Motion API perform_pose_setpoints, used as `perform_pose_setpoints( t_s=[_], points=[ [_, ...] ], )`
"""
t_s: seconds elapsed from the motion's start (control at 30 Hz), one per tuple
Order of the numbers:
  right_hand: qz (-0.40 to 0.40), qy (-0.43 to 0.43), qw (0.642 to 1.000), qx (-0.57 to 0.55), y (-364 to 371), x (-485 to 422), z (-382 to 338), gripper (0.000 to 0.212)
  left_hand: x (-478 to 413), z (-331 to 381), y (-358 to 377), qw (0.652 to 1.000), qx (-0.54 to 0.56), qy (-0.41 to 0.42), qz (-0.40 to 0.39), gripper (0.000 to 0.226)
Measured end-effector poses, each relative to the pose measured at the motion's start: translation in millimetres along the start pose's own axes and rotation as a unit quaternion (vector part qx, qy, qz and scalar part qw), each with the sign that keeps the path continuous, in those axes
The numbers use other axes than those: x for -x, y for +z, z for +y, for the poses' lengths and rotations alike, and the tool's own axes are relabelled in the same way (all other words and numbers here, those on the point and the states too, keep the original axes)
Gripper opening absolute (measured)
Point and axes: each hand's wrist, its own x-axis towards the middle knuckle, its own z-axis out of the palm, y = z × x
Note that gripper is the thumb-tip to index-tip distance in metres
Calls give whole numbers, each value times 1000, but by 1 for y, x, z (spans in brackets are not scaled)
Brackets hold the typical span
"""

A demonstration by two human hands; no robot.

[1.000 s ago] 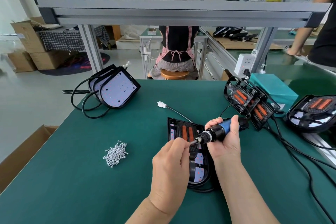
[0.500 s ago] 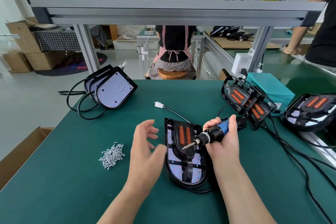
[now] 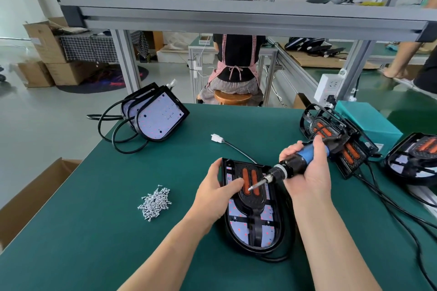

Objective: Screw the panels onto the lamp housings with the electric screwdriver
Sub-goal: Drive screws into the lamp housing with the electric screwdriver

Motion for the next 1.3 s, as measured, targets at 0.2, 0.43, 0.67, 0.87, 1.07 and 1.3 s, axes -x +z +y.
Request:
perform_pose_setpoints(
  t_s=[0.2, 0.43, 0.67, 0.87, 1.07, 1.3],
  points=[
    [-29, -130, 977, 167, 51, -18, 6, 25, -1, -10, 1, 999, 5, 46, 11, 36],
    [-94, -220, 928, 284, 87, -25, 34, 20, -5, -14, 0, 999, 1, 46, 12, 50],
    [-144, -245, 896, 342, 89, -18, 55, 20, -1, -10, 0, 997, 0, 70, 9, 32],
    [-159, -236, 893, 348, 87, -14, 58, 17, -3, -12, 0, 997, 8, 75, -3, 25],
    [-183, -252, 876, 367, 90, -13, 60, 15, -3, -11, 0, 997, 0, 76, 2, 24],
    [-226, -254, 862, 376, 86, -9, 64, 13, -2, -10, 0, 997, -20, 77, 9, 23]
  ],
)
